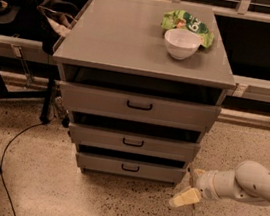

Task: Open bottom drawer

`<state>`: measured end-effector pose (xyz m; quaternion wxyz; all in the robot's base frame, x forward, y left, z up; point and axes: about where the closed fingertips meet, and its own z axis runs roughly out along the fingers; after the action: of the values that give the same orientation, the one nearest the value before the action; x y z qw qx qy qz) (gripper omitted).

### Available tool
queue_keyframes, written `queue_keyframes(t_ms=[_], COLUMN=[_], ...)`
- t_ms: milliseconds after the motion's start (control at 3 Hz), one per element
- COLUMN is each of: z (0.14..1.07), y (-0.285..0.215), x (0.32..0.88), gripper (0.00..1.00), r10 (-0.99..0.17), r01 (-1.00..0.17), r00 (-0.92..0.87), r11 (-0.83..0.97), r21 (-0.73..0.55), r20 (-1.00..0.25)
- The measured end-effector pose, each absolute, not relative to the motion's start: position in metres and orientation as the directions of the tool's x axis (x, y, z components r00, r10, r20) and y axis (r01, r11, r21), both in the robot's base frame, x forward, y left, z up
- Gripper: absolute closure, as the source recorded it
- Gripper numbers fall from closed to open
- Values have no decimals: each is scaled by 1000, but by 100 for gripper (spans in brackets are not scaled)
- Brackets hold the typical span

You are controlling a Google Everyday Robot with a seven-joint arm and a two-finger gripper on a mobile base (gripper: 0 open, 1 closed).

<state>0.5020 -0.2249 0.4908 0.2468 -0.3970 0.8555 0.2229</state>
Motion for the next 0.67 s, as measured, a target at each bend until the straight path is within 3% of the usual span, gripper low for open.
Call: queue_keyframes(t_ms=[667], z=[467], y=[-216], x=[511], gripper=[0], r10=[-541], r01=[-799], r00=[-543], r11=[567], r21=[199], r20=[-642])
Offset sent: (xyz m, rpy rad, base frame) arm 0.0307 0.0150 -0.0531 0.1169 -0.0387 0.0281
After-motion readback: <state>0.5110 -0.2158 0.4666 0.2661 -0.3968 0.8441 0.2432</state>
